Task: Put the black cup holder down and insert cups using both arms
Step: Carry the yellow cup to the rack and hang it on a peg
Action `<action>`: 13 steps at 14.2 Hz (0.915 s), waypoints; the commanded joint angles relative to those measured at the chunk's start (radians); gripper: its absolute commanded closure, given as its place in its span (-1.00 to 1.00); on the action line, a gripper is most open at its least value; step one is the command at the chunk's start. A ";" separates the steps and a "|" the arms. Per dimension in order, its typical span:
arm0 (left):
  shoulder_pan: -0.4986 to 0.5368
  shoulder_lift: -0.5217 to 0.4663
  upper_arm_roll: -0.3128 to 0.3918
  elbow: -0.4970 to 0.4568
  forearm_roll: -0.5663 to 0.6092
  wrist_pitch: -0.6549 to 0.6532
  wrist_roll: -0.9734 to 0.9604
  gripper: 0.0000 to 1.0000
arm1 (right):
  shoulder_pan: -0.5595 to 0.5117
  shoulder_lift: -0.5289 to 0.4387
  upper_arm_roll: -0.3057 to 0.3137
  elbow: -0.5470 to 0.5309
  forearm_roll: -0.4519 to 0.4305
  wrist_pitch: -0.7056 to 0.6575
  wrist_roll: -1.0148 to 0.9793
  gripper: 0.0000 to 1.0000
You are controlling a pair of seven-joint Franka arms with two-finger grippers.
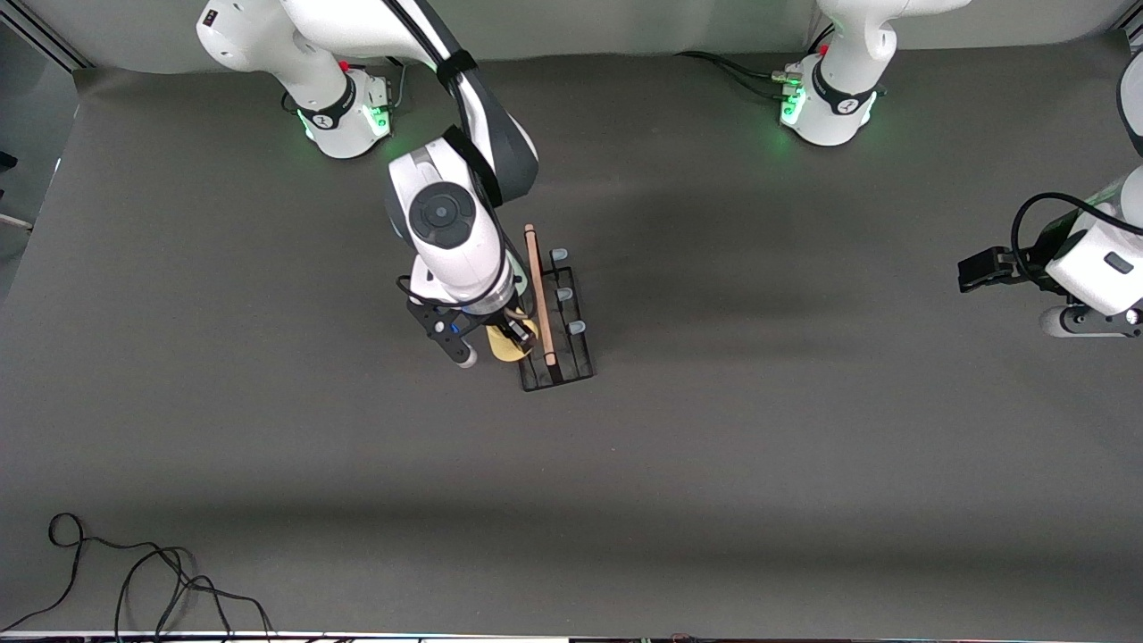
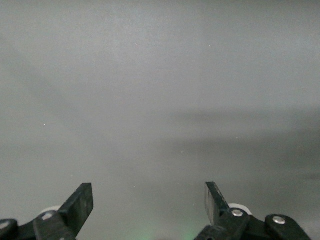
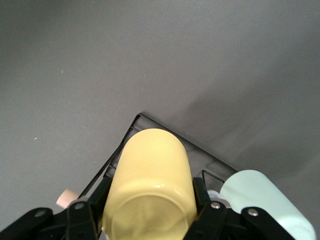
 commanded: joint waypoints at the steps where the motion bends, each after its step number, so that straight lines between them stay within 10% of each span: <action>1: 0.004 -0.011 -0.001 -0.003 -0.010 -0.007 0.018 -0.99 | 0.025 0.045 -0.010 0.002 0.044 0.046 0.013 0.48; 2: 0.004 -0.011 -0.001 -0.003 -0.010 -0.007 0.018 -0.99 | 0.027 0.057 -0.010 0.003 0.055 0.047 0.013 0.47; 3: 0.004 -0.011 -0.001 -0.003 -0.010 -0.007 0.018 -0.99 | 0.026 0.062 -0.010 0.005 0.059 0.048 0.015 0.00; 4: 0.004 -0.011 -0.001 -0.003 -0.010 -0.007 0.018 -0.99 | 0.021 0.060 -0.010 0.007 0.064 0.046 0.004 -0.99; 13: 0.004 -0.011 -0.001 -0.003 -0.010 -0.007 0.018 -0.99 | 0.004 -0.050 -0.114 0.298 0.046 -0.436 -0.106 -1.00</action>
